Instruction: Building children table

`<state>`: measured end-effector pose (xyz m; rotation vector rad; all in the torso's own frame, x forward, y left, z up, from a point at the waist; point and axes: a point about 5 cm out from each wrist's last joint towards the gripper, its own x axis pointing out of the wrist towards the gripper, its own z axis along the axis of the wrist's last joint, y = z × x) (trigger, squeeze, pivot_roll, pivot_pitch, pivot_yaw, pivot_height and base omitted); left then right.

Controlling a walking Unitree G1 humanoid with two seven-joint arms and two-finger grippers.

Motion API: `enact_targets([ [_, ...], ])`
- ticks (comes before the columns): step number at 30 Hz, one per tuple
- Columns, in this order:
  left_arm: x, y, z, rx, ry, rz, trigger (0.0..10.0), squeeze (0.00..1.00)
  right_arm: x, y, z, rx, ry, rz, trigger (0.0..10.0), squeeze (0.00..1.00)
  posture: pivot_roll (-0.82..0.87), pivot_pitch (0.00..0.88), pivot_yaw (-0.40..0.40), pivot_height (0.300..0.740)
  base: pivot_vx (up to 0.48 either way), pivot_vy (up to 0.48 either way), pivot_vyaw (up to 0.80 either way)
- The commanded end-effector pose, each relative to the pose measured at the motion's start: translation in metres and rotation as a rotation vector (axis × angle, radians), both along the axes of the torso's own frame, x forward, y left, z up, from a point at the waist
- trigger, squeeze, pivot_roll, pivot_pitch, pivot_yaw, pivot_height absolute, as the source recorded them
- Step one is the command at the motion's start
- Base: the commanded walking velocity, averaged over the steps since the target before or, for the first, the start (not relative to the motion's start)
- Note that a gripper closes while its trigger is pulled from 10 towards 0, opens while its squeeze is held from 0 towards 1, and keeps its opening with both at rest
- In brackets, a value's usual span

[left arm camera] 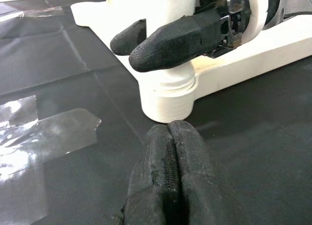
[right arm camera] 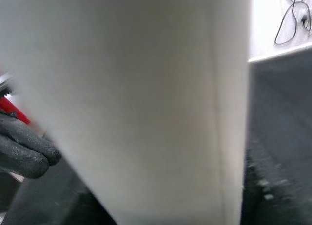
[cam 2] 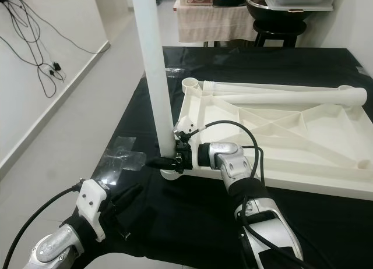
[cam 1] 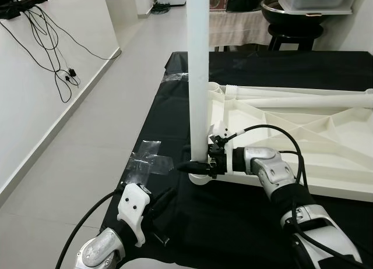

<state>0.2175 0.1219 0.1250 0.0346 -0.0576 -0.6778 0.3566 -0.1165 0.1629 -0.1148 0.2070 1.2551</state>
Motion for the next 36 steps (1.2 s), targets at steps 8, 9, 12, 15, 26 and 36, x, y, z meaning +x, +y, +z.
enact_targets([
  [8,-0.002,0.001,0.0,0.001,0.018,-0.007,10.0,0.0,-0.023,-0.033,-0.007,0.067,-0.033,-0.106,0.0,0.0,0.0,0.163,0.058,0.74,0.0,0.0,0.0],
  [9,-0.001,0.002,0.0,0.001,0.019,-0.008,10.0,0.0,-0.032,-0.037,-0.01,0.069,-0.043,-0.202,0.0,0.0,0.0,0.168,0.056,0.74,0.0,0.0,0.0],
  [12,0.0,0.006,0.0,0.003,0.021,-0.009,10.0,0.0,-0.047,-0.031,-0.024,-0.021,-0.129,-0.8,0.0,0.0,-0.02,0.17,0.058,0.74,0.0,0.0,0.0],
  [15,0.001,0.007,0.001,0.003,0.021,-0.01,10.0,0.0,-0.071,-0.005,-0.035,-0.056,-0.117,-0.847,0.0,0.0,-0.03,0.178,0.078,0.74,0.0,0.0,0.0],
  [26,0.008,0.006,-0.002,0.006,0.025,-0.013,10.0,0.0,-0.062,0.035,-0.023,0.001,-0.126,-0.532,10.0,0.0,-0.01,0.132,0.068,0.74,0.0,0.0,0.0],
  [36,0.009,0.002,-0.003,0.004,0.022,-0.014,10.0,0.0,-0.065,0.032,-0.004,0.106,-0.111,-0.211,10.0,1.0,-0.01,0.111,0.06,0.74,0.0,0.0,0.0],
])
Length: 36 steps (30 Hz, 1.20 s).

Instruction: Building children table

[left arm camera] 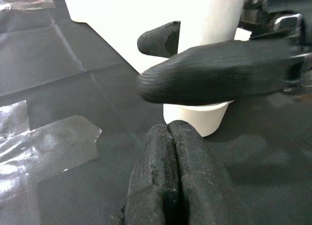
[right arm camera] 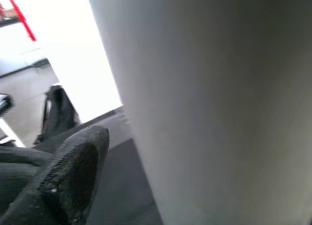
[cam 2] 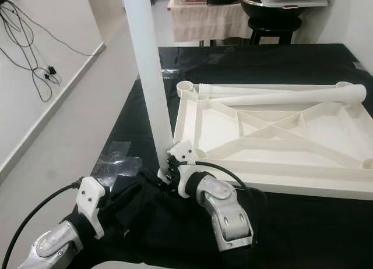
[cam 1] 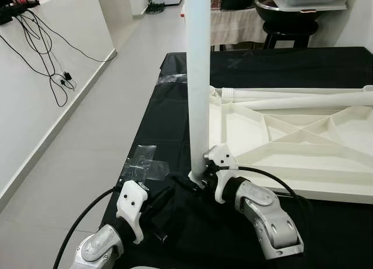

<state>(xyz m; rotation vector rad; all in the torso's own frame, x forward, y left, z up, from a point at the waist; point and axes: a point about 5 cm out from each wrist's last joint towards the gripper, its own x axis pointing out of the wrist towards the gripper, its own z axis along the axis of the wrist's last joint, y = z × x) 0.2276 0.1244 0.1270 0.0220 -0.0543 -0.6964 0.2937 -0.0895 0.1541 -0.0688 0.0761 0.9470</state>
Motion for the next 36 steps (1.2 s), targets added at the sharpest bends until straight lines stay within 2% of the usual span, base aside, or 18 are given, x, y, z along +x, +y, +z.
enact_targets([
  [1,-0.001,0.0,-0.005,0.014,0.015,0.005,10.0,0.0,-0.003,0.005,0.005,0.012,-0.014,0.097,10.0,1.0,-0.01,0.111,0.06,0.74,0.0,0.0,0.0],
  [2,-0.001,-0.001,-0.006,0.013,0.016,0.001,10.0,0.0,0.002,-0.004,0.012,-0.01,-0.026,0.167,10.0,0.12,0.0,0.109,0.058,0.74,0.0,0.0,0.0],
  [3,-0.001,-0.002,-0.006,0.011,0.017,-0.001,10.0,0.0,0.009,-0.014,0.019,-0.021,-0.03,0.225,10.0,0.0,0.0,0.107,0.052,0.74,0.0,0.0,0.0],
  [4,-0.001,-0.002,-0.006,0.011,0.017,-0.001,10.0,0.0,0.009,-0.014,0.019,-0.021,-0.03,0.225,10.0,0.0,0.0,0.107,0.052,0.74,0.0,0.0,0.0],
  [5,-0.001,-0.003,-0.006,0.01,0.017,-0.002,10.0,0.0,0.015,-0.022,0.024,-0.018,-0.02,0.26,10.0,0.0,0.0,0.107,0.052,0.74,0.0,0.0,0.0],
  [10,-0.001,-0.004,-0.006,0.009,0.016,-0.002,10.0,0.0,0.022,-0.028,0.027,-0.027,-0.01,0.292,10.0,0.0,0.01,0.104,0.048,0.74,0.0,0.0,0.0],
  [11,-0.002,-0.004,-0.007,0.009,0.016,-0.002,10.0,0.0,0.031,-0.034,0.029,-0.04,0.002,0.314,10.0,0.0,0.02,0.102,0.043,0.74,0.0,0.0,0.0],
  [12,-0.002,-0.004,-0.007,0.009,0.016,-0.002,10.0,0.0,0.031,-0.034,0.029,-0.04,0.002,0.314,10.0,0.0,0.02,0.102,0.043,0.74,0.0,0.0,0.0],
  [13,-0.003,-0.005,-0.007,0.008,0.017,-0.002,10.0,0.0,0.039,-0.039,0.032,-0.042,0.018,0.332,6.3,0.0,0.02,0.101,0.043,0.74,0.0,0.0,0.0],
  [14,-0.003,-0.005,-0.007,0.008,0.018,-0.002,10.0,0.0,0.044,-0.042,0.034,-0.039,0.031,0.348,0.0,0.0,0.02,0.102,0.042,0.74,0.0,0.0,0.0],
  [22,-0.006,-0.007,-0.007,0.005,0.023,-0.006,10.0,0.0,0.049,-0.046,0.034,-0.016,0.066,0.402,0.0,0.0,0.02,0.108,0.044,0.74,0.0,0.0,0.0],
  [27,-0.007,-0.008,-0.007,0.005,0.023,-0.006,10.0,0.0,0.045,-0.059,0.021,-0.014,0.064,0.356,0.0,0.0,0.01,0.113,0.034,0.74,0.0,0.0,0.0],
  [30,-0.007,-0.008,-0.007,0.005,0.023,-0.005,10.0,0.0,0.046,-0.059,0.021,-0.014,0.064,0.36,0.0,0.0,0.01,0.113,0.034,0.74,0.0,0.0,0.0],
  [31,-0.007,-0.006,-0.007,0.003,0.021,-0.003,10.0,0.0,0.042,-0.051,0.008,-0.007,0.065,0.179,0.0,0.0,-0.02,0.141,0.022,0.74,0.0,0.0,0.0],
  [33,-0.007,-0.006,-0.007,0.003,0.021,-0.003,10.0,0.0,0.042,-0.051,0.008,-0.007,0.065,0.179,0.0,0.0,-0.02,0.141,0.022,0.74,0.0,0.0,0.0],
  [34,-0.007,-0.005,-0.006,0.002,0.02,-0.001,10.0,0.0,0.037,-0.042,-0.003,-0.015,0.035,-0.061,0.0,0.0,-0.03,0.148,0.026,0.74,0.0,0.0,0.0],
  [35,-0.007,-0.005,-0.006,0.002,0.02,-0.001,10.0,0.0,0.037,-0.042,-0.003,-0.015,0.035,-0.061,0.0,0.0,-0.03,0.148,0.026,0.74,0.0,0.0,0.0],
  [36,-0.007,-0.003,-0.004,0.002,0.019,-0.002,10.0,0.0,0.015,-0.026,-0.02,-0.059,0.037,-0.213,0.0,0.0,-0.03,0.16,0.045,0.74,0.0,0.0,0.0],
])
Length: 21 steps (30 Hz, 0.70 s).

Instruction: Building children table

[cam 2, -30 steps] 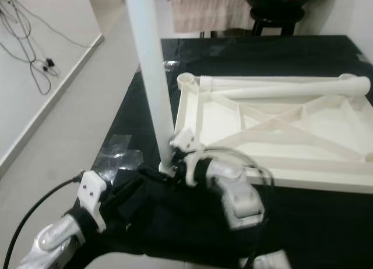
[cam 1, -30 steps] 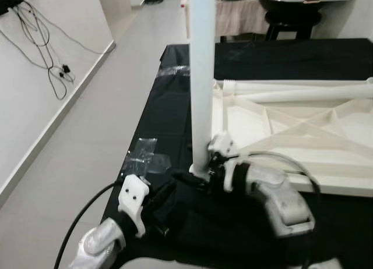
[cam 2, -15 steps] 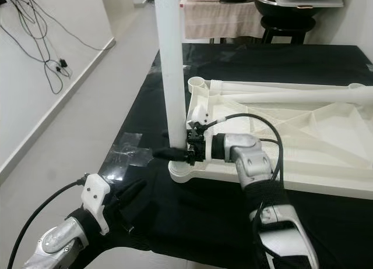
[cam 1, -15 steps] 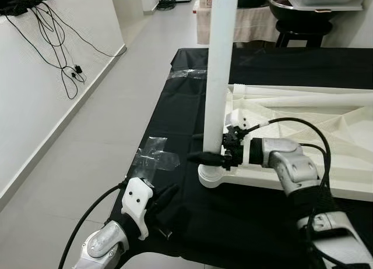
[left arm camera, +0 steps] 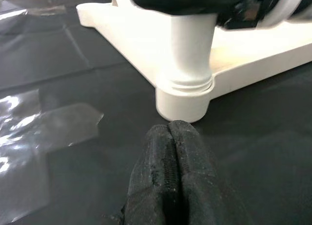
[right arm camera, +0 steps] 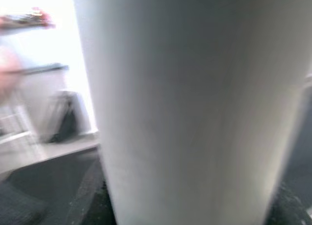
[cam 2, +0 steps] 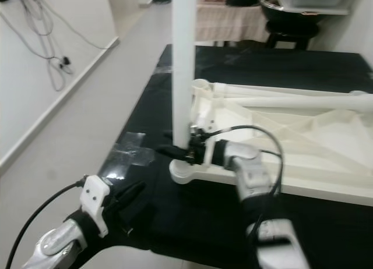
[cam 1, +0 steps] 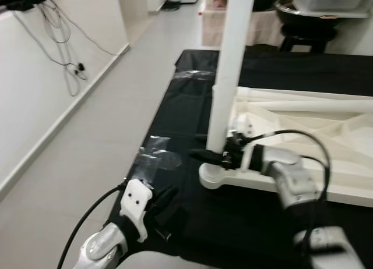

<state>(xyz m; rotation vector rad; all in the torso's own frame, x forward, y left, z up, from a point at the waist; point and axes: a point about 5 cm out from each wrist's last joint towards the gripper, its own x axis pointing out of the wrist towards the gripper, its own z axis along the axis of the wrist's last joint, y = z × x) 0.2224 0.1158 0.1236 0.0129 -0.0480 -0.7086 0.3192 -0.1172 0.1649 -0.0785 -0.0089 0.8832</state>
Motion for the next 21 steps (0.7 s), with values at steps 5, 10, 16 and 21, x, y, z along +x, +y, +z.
enact_targets([
  [5,0.002,0.008,-0.002,0.009,0.019,-0.002,10.0,0.0,-0.017,0.002,-0.034,-0.052,0.101,-0.36,0.0,0.0,-0.04,0.151,0.066,0.74,0.0,0.0,0.0],
  [10,0.004,0.009,-0.002,0.01,0.016,0.006,10.0,0.0,-0.014,0.008,-0.035,-0.056,0.111,-0.3,1.0,0.0,-0.04,0.143,0.055,0.74,0.0,0.0,0.0],
  [16,0.005,0.009,-0.002,0.01,0.005,0.033,10.0,0.0,-0.015,0.018,-0.019,0.03,0.09,-0.032,10.0,1.0,-0.03,0.132,0.05,0.74,0.0,0.0,0.0],
  [21,0.005,0.007,-0.002,0.011,0.005,0.027,10.0,0.0,-0.006,0.01,0.003,0.0,0.041,0.162,10.0,0.74,-0.03,0.128,0.049,0.74,0.0,0.0,0.0],
])
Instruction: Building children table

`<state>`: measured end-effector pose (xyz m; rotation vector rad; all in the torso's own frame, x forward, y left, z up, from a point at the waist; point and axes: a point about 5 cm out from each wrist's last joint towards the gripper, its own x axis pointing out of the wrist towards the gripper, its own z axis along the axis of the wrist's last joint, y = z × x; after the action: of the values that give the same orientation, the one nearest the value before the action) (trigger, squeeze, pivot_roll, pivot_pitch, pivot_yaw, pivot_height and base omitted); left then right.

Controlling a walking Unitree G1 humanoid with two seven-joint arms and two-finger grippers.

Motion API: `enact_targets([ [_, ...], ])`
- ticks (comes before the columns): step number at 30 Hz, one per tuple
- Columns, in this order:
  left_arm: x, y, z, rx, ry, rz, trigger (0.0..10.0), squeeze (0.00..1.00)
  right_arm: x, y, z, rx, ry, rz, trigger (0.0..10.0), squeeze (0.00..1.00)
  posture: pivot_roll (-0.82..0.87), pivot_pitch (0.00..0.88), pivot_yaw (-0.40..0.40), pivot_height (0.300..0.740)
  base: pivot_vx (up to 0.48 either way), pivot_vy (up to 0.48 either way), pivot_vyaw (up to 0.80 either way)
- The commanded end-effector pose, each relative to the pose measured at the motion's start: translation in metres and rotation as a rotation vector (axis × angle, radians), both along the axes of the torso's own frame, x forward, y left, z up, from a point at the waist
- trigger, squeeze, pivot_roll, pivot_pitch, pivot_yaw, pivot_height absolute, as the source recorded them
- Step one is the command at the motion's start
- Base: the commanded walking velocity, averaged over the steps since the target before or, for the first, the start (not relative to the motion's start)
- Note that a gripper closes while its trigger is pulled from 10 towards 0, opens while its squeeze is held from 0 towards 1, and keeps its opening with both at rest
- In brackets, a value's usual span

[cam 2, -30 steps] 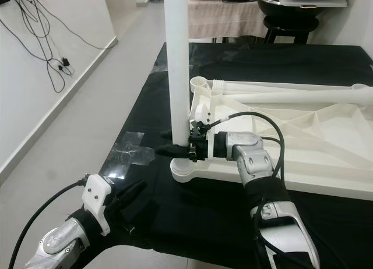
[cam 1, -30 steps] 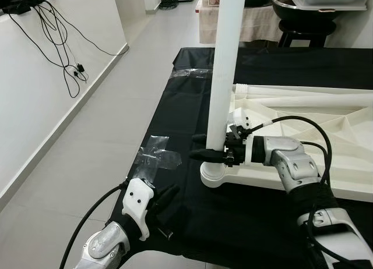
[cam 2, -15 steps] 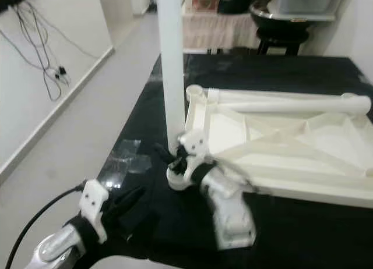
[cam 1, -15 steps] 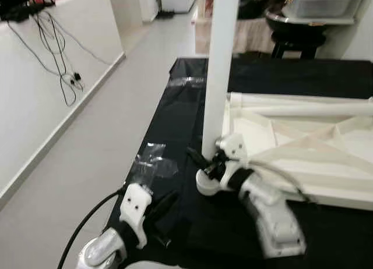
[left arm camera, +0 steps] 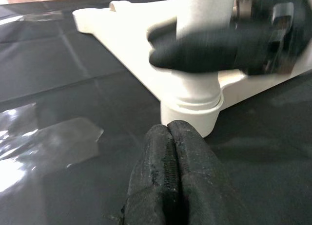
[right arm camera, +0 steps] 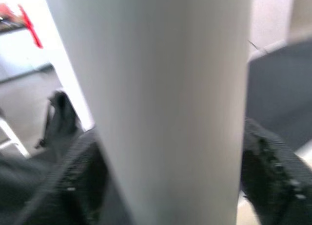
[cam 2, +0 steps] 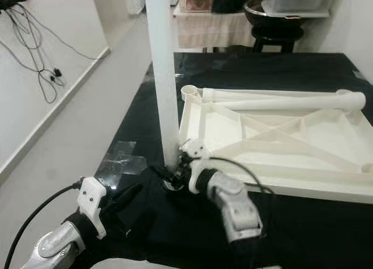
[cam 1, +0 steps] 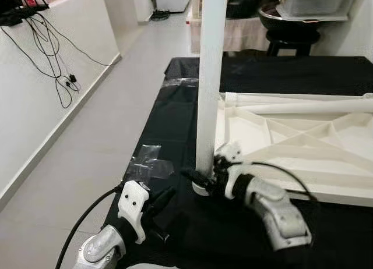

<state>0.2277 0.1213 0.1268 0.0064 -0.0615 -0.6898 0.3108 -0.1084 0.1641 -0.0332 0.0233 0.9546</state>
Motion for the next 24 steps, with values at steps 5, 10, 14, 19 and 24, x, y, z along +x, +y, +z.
enact_targets([
  [5,-0.001,0.001,-0.005,0.022,0.016,0.006,10.0,0.0,0.014,-0.007,0.016,-0.098,-0.014,0.29,10.0,0.0,-0.02,0.129,0.046,0.74,0.0,0.0,0.0],
  [10,-0.003,0.001,-0.005,0.026,0.015,0.009,10.0,0.0,0.028,-0.007,0.025,-0.111,0.025,0.397,10.0,0.0,0.0,0.134,0.048,0.74,0.0,0.0,0.0],
  [14,-0.005,0.002,-0.005,0.029,0.018,0.009,10.0,0.0,0.035,-0.008,0.032,-0.091,0.063,0.457,10.0,0.0,0.0,0.138,0.049,0.74,0.0,0.0,0.0],
  [19,-0.006,0.001,-0.005,0.029,0.019,0.008,10.0,0.0,0.037,-0.013,0.034,-0.093,0.099,0.504,0.0,0.0,0.01,0.143,0.049,0.74,0.0,0.0,0.0],
  [24,-0.006,0.001,-0.004,0.029,0.019,0.009,10.0,0.0,0.039,-0.017,0.034,-0.1,0.093,0.502,0.0,0.0,0.0,0.143,0.047,0.74,0.0,0.0,0.0],
])
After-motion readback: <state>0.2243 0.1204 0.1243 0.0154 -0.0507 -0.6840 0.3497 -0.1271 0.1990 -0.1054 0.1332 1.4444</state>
